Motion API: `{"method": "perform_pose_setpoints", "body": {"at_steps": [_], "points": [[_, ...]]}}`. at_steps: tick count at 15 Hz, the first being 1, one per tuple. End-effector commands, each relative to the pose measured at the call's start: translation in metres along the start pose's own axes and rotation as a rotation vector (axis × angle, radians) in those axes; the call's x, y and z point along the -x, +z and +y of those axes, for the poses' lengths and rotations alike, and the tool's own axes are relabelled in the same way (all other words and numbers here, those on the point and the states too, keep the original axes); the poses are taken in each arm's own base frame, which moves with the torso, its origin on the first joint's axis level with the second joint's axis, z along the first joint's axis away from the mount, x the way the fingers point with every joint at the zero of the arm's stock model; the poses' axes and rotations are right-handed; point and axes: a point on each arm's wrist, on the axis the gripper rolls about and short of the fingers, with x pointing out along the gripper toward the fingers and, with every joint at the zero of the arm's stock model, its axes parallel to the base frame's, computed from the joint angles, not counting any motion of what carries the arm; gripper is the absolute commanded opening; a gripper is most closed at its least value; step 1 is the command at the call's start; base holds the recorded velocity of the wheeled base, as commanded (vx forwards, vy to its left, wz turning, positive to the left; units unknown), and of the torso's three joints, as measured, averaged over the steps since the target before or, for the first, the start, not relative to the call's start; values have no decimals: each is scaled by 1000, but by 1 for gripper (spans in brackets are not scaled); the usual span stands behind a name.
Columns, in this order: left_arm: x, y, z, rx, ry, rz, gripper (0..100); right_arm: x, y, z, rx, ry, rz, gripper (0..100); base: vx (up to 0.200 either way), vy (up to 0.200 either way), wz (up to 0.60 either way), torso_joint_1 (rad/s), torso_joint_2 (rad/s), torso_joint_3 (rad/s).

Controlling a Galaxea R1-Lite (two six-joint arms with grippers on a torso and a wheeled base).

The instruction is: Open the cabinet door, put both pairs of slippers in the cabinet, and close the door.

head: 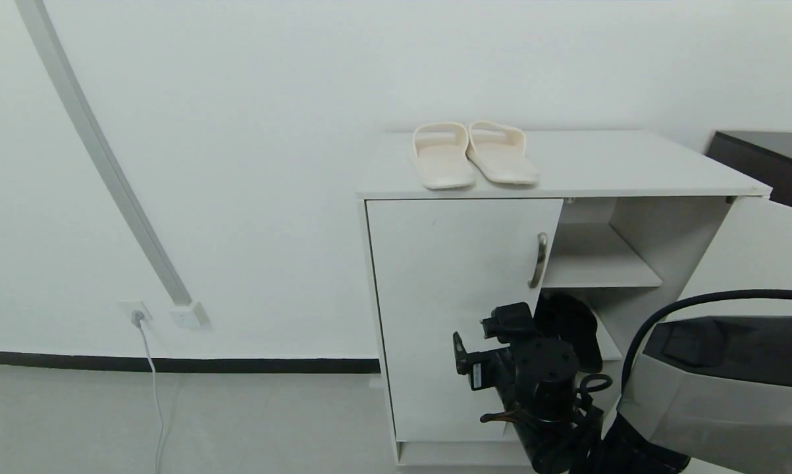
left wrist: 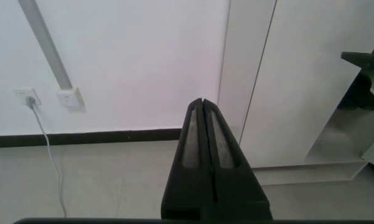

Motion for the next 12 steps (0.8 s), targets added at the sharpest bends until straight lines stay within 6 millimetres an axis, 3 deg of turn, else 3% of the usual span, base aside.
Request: {"method": "perform_pose_setpoints", "body": {"at_steps": [1,12], "points": [[0,0,0,0,0,2,0,0,1,-1,-1,-3,-1,100,0,0,0,154,-476,-334],[0,0,0,0,0,2,0,-3,1,-5,0,-17,-1,100,0,0,0,194,-511,-322]]}}
